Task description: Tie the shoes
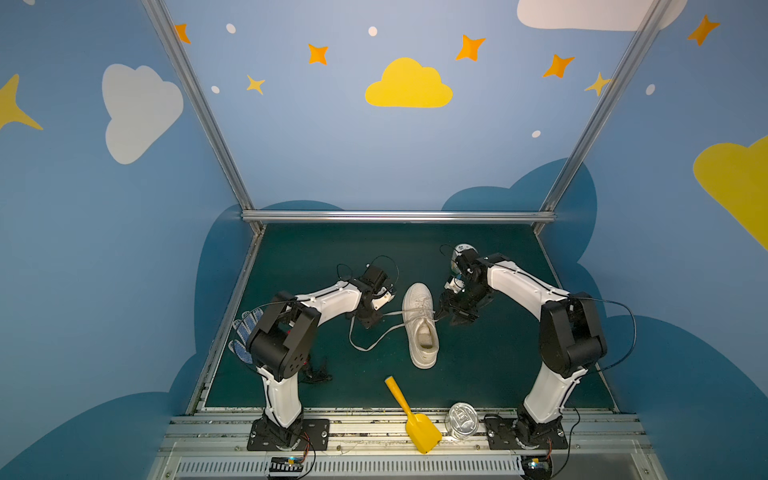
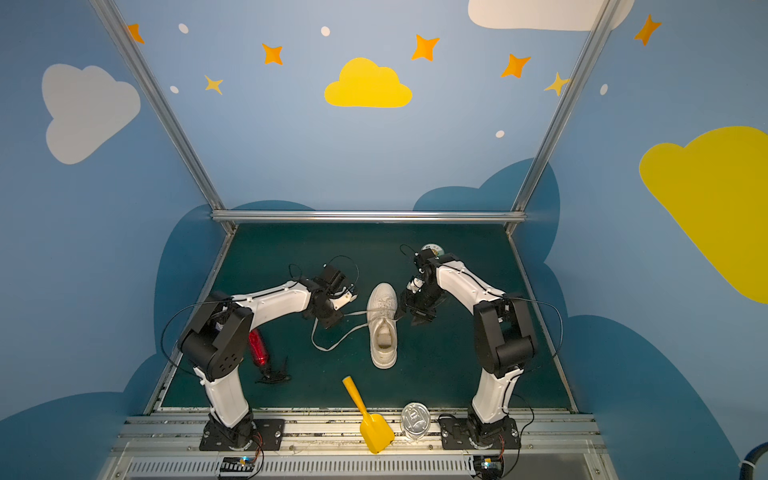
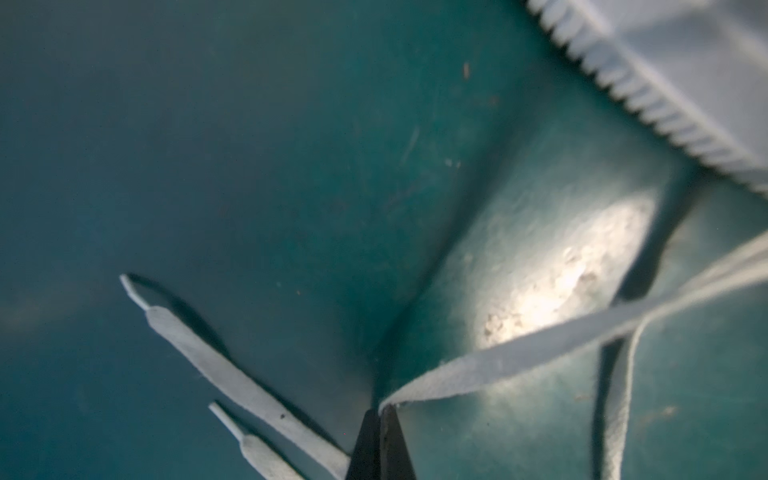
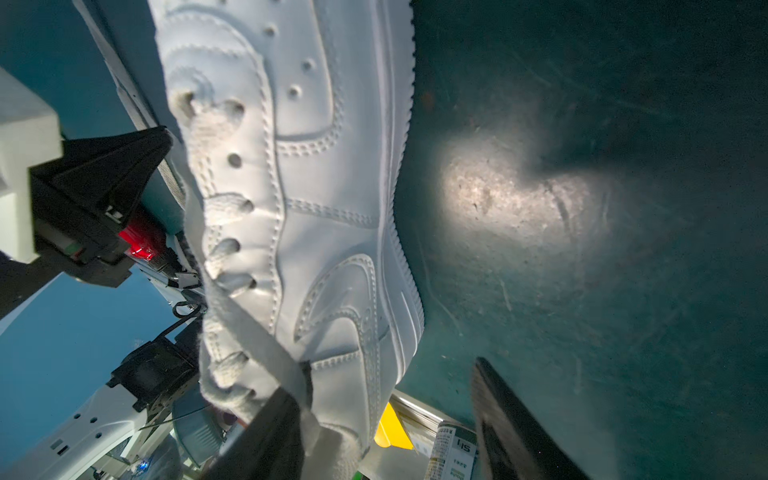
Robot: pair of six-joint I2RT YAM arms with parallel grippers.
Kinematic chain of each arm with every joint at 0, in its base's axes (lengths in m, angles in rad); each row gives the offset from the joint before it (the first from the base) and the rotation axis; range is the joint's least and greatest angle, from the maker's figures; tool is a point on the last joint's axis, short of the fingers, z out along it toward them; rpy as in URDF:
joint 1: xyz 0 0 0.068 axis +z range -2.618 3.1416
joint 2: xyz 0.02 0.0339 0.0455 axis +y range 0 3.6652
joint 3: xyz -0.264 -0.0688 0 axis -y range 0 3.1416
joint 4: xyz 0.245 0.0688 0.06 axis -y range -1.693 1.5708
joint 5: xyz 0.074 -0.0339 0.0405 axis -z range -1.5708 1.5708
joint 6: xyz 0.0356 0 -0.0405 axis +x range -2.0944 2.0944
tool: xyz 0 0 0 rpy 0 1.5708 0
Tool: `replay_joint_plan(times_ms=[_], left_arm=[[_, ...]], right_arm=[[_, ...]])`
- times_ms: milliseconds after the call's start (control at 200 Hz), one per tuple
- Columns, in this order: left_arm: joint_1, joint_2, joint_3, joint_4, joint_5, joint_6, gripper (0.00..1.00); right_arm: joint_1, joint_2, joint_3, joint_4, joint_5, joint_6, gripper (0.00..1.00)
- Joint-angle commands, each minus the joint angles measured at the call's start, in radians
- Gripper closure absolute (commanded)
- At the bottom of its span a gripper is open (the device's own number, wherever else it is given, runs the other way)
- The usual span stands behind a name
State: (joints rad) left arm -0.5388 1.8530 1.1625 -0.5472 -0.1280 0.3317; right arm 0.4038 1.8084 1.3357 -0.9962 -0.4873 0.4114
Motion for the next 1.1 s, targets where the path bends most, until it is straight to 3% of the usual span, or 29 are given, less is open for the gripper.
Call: replay_joint_plan(times_ms=[0, 115, 265, 611, 741, 1096], left_arm=[[0.003, -0.035, -0.009, -0.024, -0.003, -0.010, 0.97], [0.002, -0.041, -0.008, -0.016, -0.005, -0.011, 0.95], [0.002, -0.082, -0.011, 0.009, 0.017, -0.009, 0.75], [0.005, -0.159, -0.004, -0.054, 0.031, -0.014, 0.47], [-0.012, -0.203, -0.027, -0.067, 0.079, -0.052, 0.45], [-0.101, -0.228, -0.119, -0.035, 0.039, -0.203, 0.39]], right_arm=[[0.004, 0.002, -0.003, -0.034, 0.011, -0.005, 0.39], [0.005, -0.003, 0.003, -0.031, -0.013, -0.011, 0.38], [0.001, -0.014, 0.010, -0.025, -0.067, -0.007, 0.35], [-0.006, -0.066, 0.022, -0.040, -0.095, 0.007, 0.33], [-0.009, -0.097, 0.016, -0.039, -0.110, 0.010, 0.33], [-0.022, -0.160, 0.010, -0.048, -0.124, 0.006, 0.33]])
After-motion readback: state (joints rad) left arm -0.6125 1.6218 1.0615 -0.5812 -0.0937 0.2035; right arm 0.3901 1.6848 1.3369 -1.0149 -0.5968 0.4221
